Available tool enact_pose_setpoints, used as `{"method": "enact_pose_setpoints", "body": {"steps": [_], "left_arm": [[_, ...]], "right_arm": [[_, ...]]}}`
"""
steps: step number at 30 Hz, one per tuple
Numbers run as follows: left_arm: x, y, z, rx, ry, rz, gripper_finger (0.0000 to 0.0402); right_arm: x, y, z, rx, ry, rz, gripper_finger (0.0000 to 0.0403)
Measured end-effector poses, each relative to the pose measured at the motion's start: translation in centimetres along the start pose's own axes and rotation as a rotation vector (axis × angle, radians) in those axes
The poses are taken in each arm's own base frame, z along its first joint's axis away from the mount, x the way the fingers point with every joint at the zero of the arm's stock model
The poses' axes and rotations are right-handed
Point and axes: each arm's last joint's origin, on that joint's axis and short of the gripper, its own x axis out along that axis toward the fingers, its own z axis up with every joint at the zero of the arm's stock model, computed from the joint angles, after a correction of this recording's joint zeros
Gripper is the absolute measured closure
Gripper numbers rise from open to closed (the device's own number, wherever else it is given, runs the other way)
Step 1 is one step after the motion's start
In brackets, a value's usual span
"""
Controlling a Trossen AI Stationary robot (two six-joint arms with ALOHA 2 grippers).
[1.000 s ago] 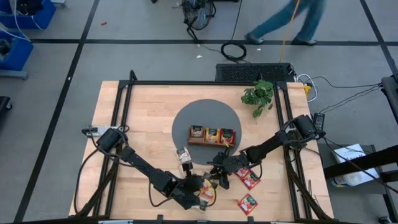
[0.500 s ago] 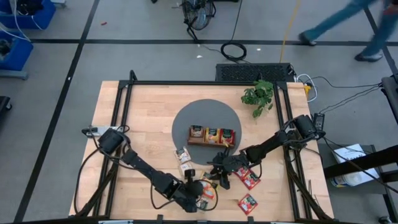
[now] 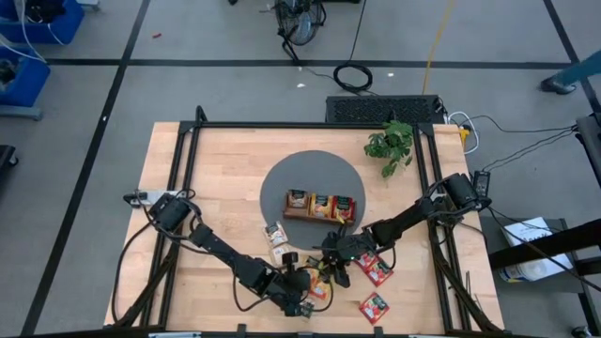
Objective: Pick & Place Tea
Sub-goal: Put the yellow tea bag into the middle section of the wooden organizer
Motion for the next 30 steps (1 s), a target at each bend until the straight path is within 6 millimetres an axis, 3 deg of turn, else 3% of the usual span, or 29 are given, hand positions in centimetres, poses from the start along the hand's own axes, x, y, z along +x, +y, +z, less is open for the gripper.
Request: {"method": "enact_pose_setpoints", "body": {"steps": [26,30], "left_arm": [[-0.30,-0.52,-0.32,0.043,-0.016,0.031,0.0376],[-0.54,-0.92,0.40,0.044,-0.013,-0.009,0.0376]], "right_arm": [[-0.01,0.23,0.77,-0.025,-0.118,-0.019,0.0280],[-0.02,0.23,0.80,-0.026,-0.119,-0.020,0.0280]]}}
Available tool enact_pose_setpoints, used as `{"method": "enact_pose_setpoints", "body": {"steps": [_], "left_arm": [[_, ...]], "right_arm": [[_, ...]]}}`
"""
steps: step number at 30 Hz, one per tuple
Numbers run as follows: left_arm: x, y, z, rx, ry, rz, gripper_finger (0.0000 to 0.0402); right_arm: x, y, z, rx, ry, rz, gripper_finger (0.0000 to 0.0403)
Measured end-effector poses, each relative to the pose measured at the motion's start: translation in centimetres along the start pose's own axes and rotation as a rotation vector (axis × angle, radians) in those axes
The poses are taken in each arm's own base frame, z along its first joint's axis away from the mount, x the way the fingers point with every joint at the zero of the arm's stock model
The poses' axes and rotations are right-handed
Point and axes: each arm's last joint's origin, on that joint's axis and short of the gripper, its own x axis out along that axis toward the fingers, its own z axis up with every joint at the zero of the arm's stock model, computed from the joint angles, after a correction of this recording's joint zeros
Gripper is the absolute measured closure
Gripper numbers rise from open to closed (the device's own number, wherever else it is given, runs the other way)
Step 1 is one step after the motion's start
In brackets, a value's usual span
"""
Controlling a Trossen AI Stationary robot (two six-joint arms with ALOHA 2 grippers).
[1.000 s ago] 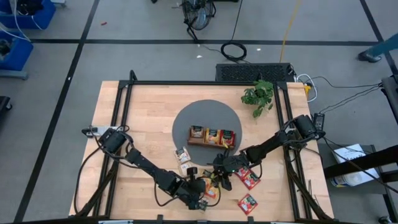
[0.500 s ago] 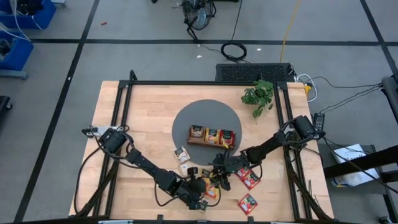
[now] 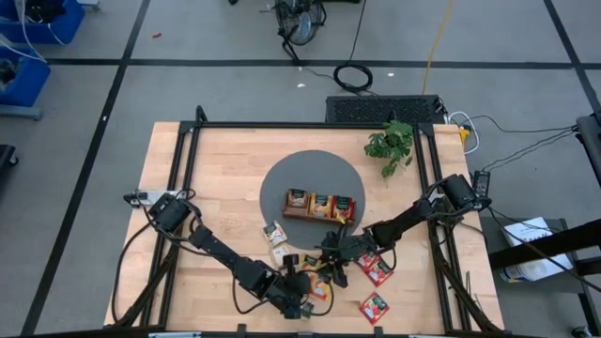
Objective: Pick & Place Tea
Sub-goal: Put the yellow tea bag into the middle section of the wooden organizer
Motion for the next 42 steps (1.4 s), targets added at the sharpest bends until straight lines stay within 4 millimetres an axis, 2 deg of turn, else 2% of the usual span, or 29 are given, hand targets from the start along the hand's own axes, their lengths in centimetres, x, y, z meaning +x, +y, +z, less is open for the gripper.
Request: {"method": "enact_pose_setpoints", "body": {"steps": [6,13,26,33,42], "left_arm": [[-1.5,-1.4,0.9,0.020,0.101,-0.010,0.0376],[-3.2,-1.6,-0.5,0.005,0.164,0.228,0.0376],[-1.4,1.5,-1.4,-0.094,0.202,0.300,0.0376],[-0.9,1.3,-0.9,-0.079,0.157,0.229,0.0376],[-0.9,1.3,-0.9,-0.074,0.157,0.225,0.0376]], "right_arm": [[0.0,0.0,0.0,0.000,0.002,-0.002,0.0280],[0.0,0.0,0.0,-0.002,0.001,-0.001,0.0280],[0.0,0.1,0.1,-0.007,-0.004,0.002,0.0280],[0.0,0.1,0.2,-0.011,-0.018,0.009,0.0280],[0.0,0.2,0.4,-0.035,-0.036,0.014,0.0286]]}}
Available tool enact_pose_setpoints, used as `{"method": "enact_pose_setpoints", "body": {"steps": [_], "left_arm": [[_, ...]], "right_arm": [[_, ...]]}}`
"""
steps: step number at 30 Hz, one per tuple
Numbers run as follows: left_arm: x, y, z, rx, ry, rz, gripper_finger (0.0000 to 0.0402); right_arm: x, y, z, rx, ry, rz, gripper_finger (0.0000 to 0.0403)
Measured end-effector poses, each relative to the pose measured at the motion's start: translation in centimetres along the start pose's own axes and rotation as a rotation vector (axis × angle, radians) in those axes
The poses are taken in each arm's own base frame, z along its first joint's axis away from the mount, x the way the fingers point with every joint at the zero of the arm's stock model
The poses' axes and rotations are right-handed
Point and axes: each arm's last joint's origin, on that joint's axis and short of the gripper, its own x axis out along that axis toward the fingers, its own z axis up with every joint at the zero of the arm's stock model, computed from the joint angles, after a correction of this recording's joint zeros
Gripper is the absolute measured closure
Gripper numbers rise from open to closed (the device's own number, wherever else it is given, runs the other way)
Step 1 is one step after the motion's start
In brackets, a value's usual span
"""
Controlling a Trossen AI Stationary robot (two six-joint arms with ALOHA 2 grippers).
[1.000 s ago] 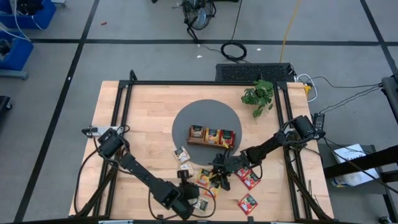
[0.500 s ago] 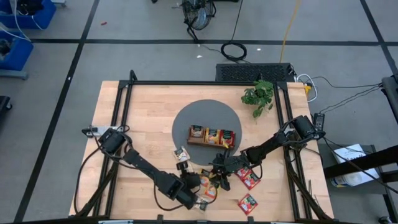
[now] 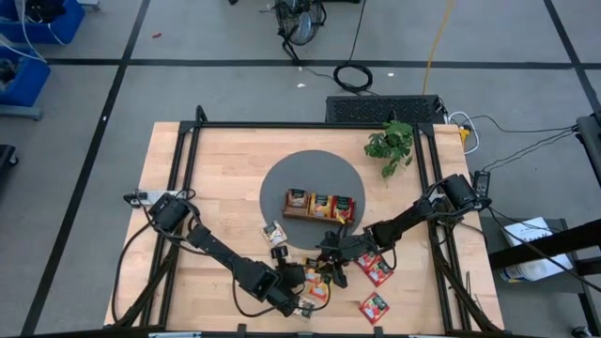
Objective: Pick & Place Tea
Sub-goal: Put the yellow tea bag into the middle section of the wooden organizer
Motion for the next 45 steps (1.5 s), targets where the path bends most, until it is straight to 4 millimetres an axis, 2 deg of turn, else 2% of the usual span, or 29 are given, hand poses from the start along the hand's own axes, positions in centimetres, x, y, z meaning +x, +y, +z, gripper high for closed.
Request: {"method": "enact_pose_setpoints", "body": {"steps": [4,9,18,21,25,27,30,34,37,40,45], "left_arm": [[0.0,0.0,0.0,0.015,-0.011,0.019,0.0376],[-0.3,-0.3,-0.3,0.082,-0.037,0.051,0.0376],[-0.8,-0.8,-0.9,0.109,-0.032,0.068,0.0376],[-1.3,-1.0,-1.2,0.112,-0.024,0.070,0.0376],[-2.3,-1.2,-1.4,0.102,-0.030,0.087,0.0376],[-2.7,-1.3,-1.8,0.100,-0.024,0.098,0.0376],[-3.4,-1.4,-2.1,0.097,-0.020,0.109,0.0376],[-4.4,-1.6,-2.5,0.104,-0.047,0.137,0.0376],[-5.0,-1.8,-2.5,0.107,-0.062,0.138,0.0376],[-5.4,-1.8,-2.5,0.098,-0.086,0.144,0.0376],[-5.7,-2.0,-2.6,0.093,-0.105,0.153,0.0376]], "right_arm": [[0.0,0.1,-0.1,-0.042,-0.012,-0.023,0.0320],[0.0,0.3,-0.2,-0.105,-0.011,-0.032,0.0389],[-0.4,0.6,0.4,-0.134,-0.027,-0.021,0.0401],[-1.4,1.4,1.8,-0.162,-0.071,0.008,0.0400],[-3.9,2.7,4.3,-0.238,-0.136,0.036,0.0402],[-5.5,3.1,5.5,-0.290,-0.163,-0.009,0.0402],[-8.0,3.3,6.7,-0.389,-0.189,-0.176,0.0402],[-10.8,2.2,8.1,-0.457,-0.196,-0.415,0.0402],[-11.8,0.8,8.7,-0.461,-0.163,-0.493,0.0402],[-11.9,-1.0,8.7,-0.443,-0.099,-0.538,0.0402],[-10.6,-3.7,8.4,-0.400,-0.033,-0.613,0.0403]]}}
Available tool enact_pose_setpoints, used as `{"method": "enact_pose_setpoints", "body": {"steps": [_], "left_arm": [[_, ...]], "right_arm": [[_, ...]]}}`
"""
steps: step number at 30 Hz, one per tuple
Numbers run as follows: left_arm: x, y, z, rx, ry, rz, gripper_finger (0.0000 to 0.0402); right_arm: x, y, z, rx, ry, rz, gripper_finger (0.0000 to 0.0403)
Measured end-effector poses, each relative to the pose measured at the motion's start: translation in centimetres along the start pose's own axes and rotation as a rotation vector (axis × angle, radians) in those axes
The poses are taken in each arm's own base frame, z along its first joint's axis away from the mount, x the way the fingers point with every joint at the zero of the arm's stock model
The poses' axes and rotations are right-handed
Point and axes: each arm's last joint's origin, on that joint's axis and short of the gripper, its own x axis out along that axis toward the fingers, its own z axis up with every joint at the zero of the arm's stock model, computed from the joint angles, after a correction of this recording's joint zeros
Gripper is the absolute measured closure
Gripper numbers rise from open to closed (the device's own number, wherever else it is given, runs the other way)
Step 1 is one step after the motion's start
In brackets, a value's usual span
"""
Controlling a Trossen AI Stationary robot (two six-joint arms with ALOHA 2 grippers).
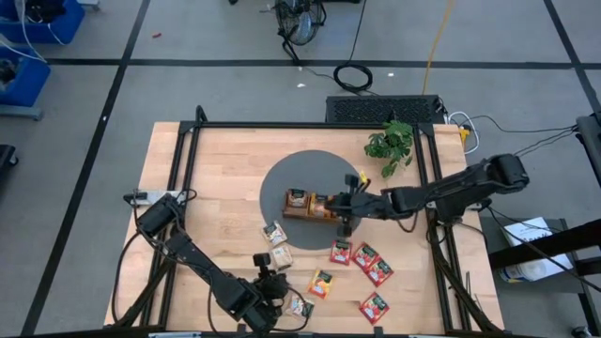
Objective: Pick & Place Tea
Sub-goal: Put the yellow tea bag into the middle section of the wooden organizer
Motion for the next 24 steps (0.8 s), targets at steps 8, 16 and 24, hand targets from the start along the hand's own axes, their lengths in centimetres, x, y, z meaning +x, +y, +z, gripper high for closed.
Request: {"method": "enact_pose_setpoints", "body": {"steps": [8,16,24], "left_arm": [[0.0,0.1,0.0,-0.003,0.001,0.003,0.0376],[-0.1,0.0,-0.1,0.000,0.002,0.003,0.0376],[-0.1,0.0,-0.1,-0.003,0.002,0.003,0.0376]], "right_arm": [[2.9,-0.5,-1.3,0.024,0.040,0.030,0.0403],[2.9,-1.0,-1.8,-0.008,0.095,0.020,0.0403],[2.6,-0.9,0.1,-0.030,0.149,0.101,0.0403]]}}
